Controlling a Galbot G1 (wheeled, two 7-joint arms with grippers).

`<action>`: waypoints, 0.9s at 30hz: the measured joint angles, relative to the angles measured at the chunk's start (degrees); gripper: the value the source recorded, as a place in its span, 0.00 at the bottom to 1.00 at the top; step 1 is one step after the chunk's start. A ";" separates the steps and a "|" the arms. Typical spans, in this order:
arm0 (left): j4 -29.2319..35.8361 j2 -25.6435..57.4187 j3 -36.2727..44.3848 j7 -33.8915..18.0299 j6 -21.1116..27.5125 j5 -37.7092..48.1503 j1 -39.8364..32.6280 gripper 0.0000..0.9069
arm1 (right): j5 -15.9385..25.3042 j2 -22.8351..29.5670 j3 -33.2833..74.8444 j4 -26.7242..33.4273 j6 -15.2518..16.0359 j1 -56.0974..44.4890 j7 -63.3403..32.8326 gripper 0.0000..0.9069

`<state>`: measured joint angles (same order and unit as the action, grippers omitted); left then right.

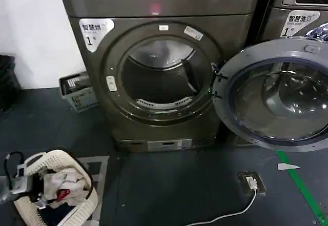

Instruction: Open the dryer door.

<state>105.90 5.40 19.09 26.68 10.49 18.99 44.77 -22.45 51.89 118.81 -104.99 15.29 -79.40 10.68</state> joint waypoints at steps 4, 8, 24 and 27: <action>-0.14 0.11 -0.09 0.25 0.15 -0.32 -0.20 1.00 | -0.04 0.05 0.18 -0.30 -0.02 -0.10 0.33 1.00; -1.13 0.43 -0.23 2.56 0.09 -2.05 -0.21 1.00 | -0.05 0.38 0.28 -0.63 -0.01 -0.24 0.90 1.00; -4.58 0.48 -0.18 5.12 -0.96 -6.71 -0.24 1.00 | 0.00 0.47 1.37 -1.59 0.23 -0.79 0.95 1.00; -4.56 0.46 -0.20 5.15 -0.98 -7.22 -0.17 1.00 | 0.00 0.48 1.45 -1.76 0.28 -0.92 0.97 1.00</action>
<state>101.34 5.86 18.89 31.82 9.51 11.76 44.59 -22.45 52.36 120.26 -106.74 15.57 -80.32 11.65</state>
